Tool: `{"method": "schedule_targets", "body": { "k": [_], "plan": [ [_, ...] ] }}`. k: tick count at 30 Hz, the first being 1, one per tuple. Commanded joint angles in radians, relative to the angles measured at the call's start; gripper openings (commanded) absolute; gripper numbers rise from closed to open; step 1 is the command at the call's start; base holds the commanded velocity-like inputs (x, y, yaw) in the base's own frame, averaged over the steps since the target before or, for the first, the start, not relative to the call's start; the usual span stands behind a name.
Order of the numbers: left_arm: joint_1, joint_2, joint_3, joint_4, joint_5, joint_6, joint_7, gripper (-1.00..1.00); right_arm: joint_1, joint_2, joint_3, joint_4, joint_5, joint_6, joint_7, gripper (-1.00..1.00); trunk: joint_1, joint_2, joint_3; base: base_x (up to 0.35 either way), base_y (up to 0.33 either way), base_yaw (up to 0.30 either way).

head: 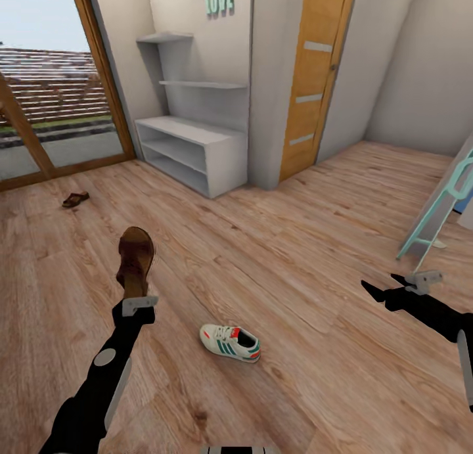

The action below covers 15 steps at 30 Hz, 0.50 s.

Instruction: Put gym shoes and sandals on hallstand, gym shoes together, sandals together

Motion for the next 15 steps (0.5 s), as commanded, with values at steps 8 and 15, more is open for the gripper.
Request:
{"method": "schedule_targets", "body": {
  "k": [8,15],
  "plan": [
    [0.001,-0.011,-0.005,0.003,-0.011,-0.004,0.008,-1.00,-0.001,0.000,-0.016,-0.001,0.008,0.004,0.008,1.00,0.000,0.000,-0.001,0.000,0.000,0.279],
    [0.002,-0.016,-0.009,0.013,-0.015,-0.005,0.002,-1.00,-0.001,0.000,-0.022,-0.001,0.008,0.004,0.008,1.00,0.000,0.000,-0.001,0.000,0.000,0.279]
  ]
}}
